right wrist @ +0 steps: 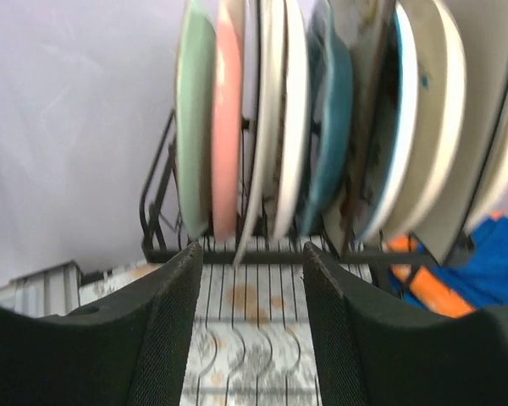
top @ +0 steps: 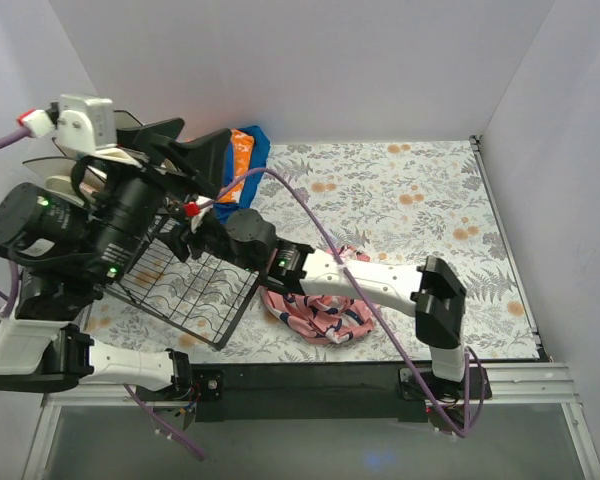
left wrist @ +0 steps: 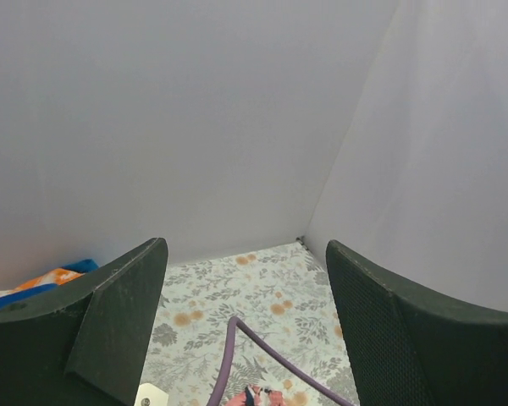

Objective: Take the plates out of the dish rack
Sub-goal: Unload the plate from the dish rack.

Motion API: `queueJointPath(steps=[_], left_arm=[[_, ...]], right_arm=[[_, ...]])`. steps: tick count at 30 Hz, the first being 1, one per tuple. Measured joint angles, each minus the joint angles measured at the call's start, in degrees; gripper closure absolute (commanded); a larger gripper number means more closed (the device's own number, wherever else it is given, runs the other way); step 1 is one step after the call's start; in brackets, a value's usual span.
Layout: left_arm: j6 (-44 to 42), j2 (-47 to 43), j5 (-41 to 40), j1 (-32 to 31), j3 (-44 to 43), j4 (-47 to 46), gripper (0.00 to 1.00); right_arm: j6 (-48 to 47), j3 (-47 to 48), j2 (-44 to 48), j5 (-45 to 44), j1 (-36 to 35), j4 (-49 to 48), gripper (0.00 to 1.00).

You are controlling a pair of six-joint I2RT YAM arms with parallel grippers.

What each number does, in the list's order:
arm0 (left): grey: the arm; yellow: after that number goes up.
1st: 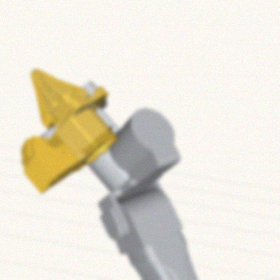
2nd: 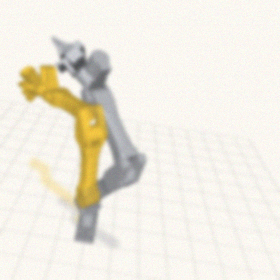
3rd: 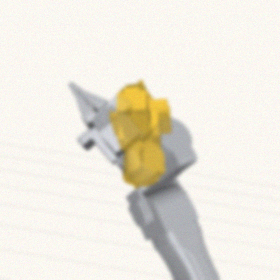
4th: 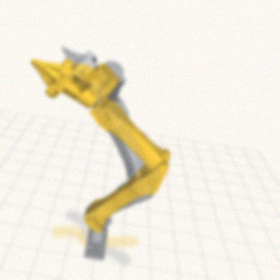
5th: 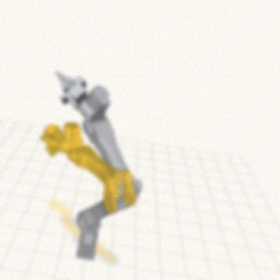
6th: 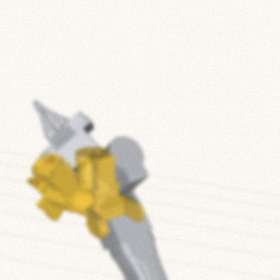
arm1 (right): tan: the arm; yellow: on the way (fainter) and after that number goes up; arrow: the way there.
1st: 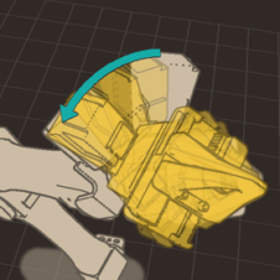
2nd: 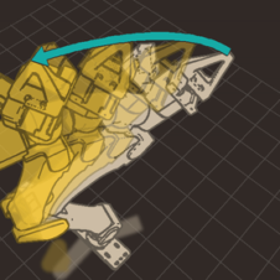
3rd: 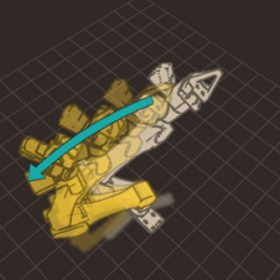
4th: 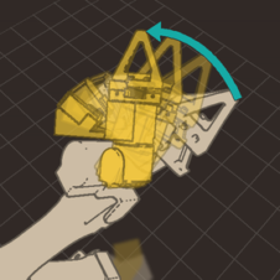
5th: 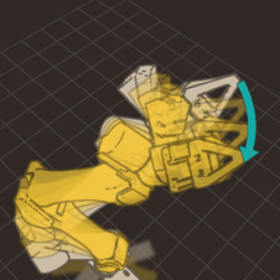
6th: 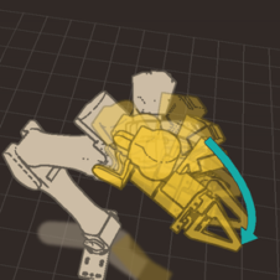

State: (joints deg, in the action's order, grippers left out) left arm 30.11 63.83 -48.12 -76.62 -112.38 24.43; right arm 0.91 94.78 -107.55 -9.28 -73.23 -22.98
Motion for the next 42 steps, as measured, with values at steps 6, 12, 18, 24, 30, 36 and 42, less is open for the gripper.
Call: queueJointPath(steps=[6, 12, 18, 24, 30, 36, 42], left_arm=[[-5.35, -2.38, -7.41, 0.00, -0.48, -3.98, 0.27], [-9.81, -2.47, -12.35, 0.00, 0.57, -7.80, 0.27], [-10.21, -4.57, -13.38, 0.00, 3.69, -8.35, 0.28], [-9.51, -9.09, -13.40, 0.00, 6.60, -8.74, 0.28], [-8.68, -12.04, -12.90, 0.00, 7.58, -9.92, 0.28], [-8.68, -11.47, -12.50, 0.00, 7.85, -9.84, 0.28], [-8.66, -11.50, -12.44, 0.00, 8.50, -9.84, 0.28]], right_arm=[[-5.29, 14.95, -11.43, -1.49, -3.23, -0.83, 0.46], [-8.70, 23.52, -18.91, -2.95, -5.73, -0.11, 0.46], [-11.52, 31.58, -24.11, -5.68, -6.56, 0.26, 0.46], [-13.90, 33.83, -25.55, -8.57, -6.56, -0.83, 0.46], [-16.48, 34.14, -26.80, -9.27, -6.78, -2.91, 0.46], [-18.23, 34.23, -28.87, -9.68, -6.97, -4.59, 0.46], [-21.35, 34.29, -30.62, -10.69, -7.23, -6.49, 0.62]])
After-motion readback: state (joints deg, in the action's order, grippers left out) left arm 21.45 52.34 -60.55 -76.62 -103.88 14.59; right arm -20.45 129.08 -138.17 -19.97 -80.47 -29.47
